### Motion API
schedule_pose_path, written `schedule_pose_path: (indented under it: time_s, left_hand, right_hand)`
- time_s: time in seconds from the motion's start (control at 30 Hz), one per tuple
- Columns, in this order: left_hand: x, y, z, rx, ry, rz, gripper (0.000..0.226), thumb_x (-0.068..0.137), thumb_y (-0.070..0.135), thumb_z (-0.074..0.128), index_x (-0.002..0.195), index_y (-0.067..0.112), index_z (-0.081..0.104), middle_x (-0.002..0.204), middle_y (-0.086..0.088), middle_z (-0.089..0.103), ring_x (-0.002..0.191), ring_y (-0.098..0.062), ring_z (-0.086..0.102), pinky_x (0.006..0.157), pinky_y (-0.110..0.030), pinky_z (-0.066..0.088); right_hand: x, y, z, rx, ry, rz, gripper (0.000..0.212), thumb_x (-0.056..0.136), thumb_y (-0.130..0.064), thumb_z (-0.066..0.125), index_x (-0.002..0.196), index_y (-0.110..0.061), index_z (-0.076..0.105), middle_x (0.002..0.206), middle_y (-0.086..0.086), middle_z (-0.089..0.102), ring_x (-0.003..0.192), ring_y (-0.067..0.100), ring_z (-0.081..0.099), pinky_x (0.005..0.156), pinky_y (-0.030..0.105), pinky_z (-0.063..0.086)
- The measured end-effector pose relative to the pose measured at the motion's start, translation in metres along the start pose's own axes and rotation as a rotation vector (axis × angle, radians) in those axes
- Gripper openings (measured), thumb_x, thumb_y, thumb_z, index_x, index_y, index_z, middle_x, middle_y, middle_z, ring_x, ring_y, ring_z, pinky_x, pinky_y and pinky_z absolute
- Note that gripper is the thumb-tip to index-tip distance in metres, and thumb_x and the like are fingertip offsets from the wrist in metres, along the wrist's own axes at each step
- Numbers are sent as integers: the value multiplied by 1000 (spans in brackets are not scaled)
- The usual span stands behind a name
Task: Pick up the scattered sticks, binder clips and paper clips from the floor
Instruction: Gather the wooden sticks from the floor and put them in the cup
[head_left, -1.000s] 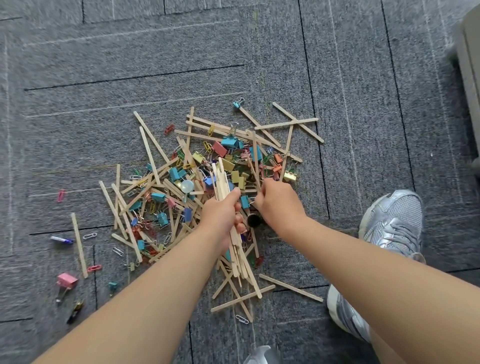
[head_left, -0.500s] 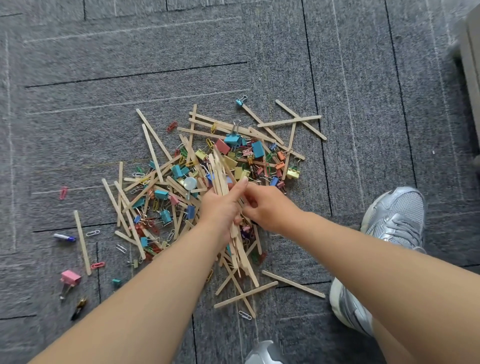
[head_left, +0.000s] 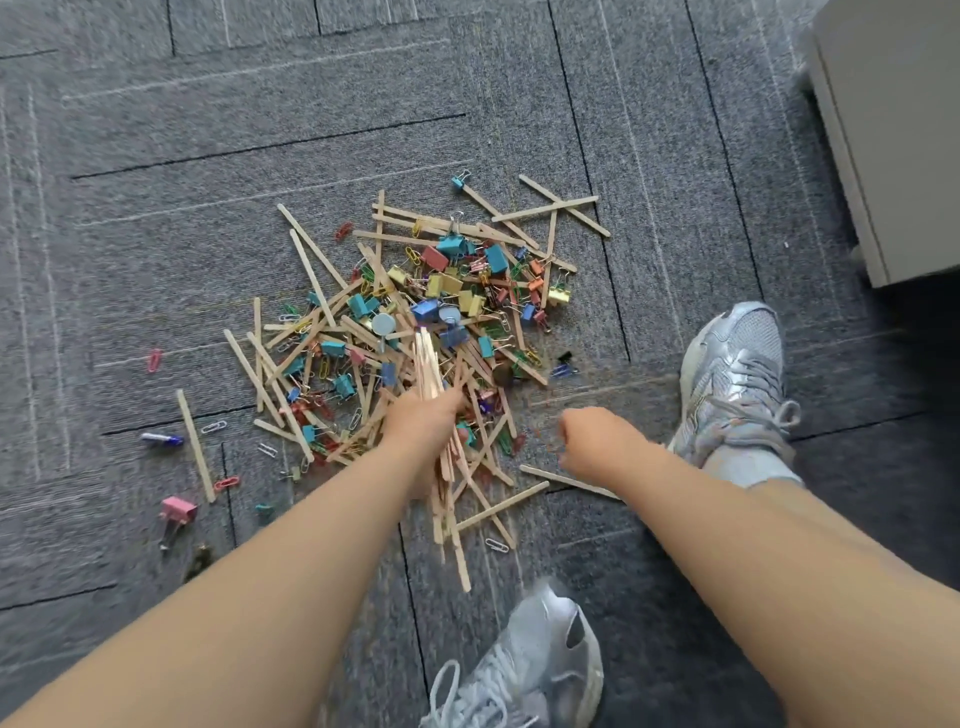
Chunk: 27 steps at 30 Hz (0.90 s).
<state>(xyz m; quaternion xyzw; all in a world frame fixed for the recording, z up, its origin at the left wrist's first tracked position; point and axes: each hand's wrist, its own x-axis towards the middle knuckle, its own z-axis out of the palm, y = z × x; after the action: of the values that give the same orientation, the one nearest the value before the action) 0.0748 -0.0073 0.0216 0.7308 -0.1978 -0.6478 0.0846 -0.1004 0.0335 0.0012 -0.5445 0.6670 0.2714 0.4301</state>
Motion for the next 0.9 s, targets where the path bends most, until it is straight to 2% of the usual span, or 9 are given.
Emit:
schedule_pose_path:
  time_s: [0.07, 0.2, 0.3, 0.4, 0.53, 0.6, 0.7, 0.73, 0.9]
  left_hand:
    - [-5, -18, 2, -55, -11, 8, 43, 91, 10, 50, 132, 3, 39, 103, -23, 65, 63, -22, 67, 55, -32, 57]
    - [-14, -43, -3, -195, -44, 14, 18, 95, 8, 50, 113, 7, 48, 75, -8, 54, 49, -11, 47, 41, -22, 40]
    - [-22, -57, -12, -234, -127, -12, 5, 95, 13, 54, 99, 13, 52, 79, -2, 51, 46, -7, 34, 36, -18, 30]
    - [-26, -72, -24, -192, -125, -15, 17, 92, 17, 60, 105, 8, 53, 83, -3, 53, 46, -7, 34, 35, -17, 31]
    - [-38, -77, -35, -247, -114, -49, 38, 83, 21, 70, 113, 4, 54, 83, -4, 55, 46, -7, 37, 37, -17, 34]
    - [-48, -74, -38, -248, -114, -46, 49, 78, 26, 74, 116, 3, 55, 86, -5, 57, 46, -6, 37, 37, -17, 36]
    - [-69, -66, -44, -224, -140, -32, 79, 65, 39, 77, 128, -1, 49, 78, -5, 56, 45, -6, 38, 38, -17, 36]
    - [-78, -63, -47, -231, -150, -25, 81, 66, 40, 76, 129, -4, 48, 72, -3, 54, 45, -6, 39, 37, -17, 36]
    - [-127, -50, -76, -255, -132, 71, 35, 87, 25, 65, 109, 1, 55, 59, -1, 54, 37, -5, 43, 36, -17, 37]
  right_hand:
    - [-13, 10, 30, -85, -16, 93, 30, 90, -10, 52, 119, -10, 46, 124, 13, 47, 112, 31, 50, 85, 40, 46]
    - [-17, 13, 62, -115, 130, 99, 26, 89, 0, 48, 114, -8, 44, 120, 13, 52, 112, 32, 53, 84, 40, 45]
    - [-14, 14, 64, -107, 169, 94, 20, 89, 2, 46, 107, -7, 44, 113, 15, 58, 104, 34, 58, 73, 37, 41]
    - [-19, 11, 66, -80, 200, 62, 17, 87, 2, 49, 96, -9, 41, 106, 15, 61, 96, 34, 59, 67, 35, 39]
    - [-35, -15, 65, 233, 233, 34, 11, 90, -4, 51, 94, -11, 43, 97, 8, 59, 84, 25, 57, 73, 37, 50]
    - [-49, -42, 58, 409, 219, -57, 10, 91, -6, 54, 93, -14, 48, 92, 1, 58, 82, 17, 57, 76, 30, 53]
    - [-84, -89, 41, 649, 175, -223, 9, 88, -9, 62, 92, -16, 57, 87, -2, 60, 77, 12, 55, 68, 23, 50]
    - [-95, -101, 37, 734, 160, -260, 12, 87, -7, 62, 94, -16, 60, 87, 0, 62, 75, 13, 57, 65, 24, 51]
    - [-146, -129, 27, 960, 200, -284, 10, 84, -5, 66, 93, -8, 69, 89, 11, 71, 85, 27, 69, 78, 43, 58]
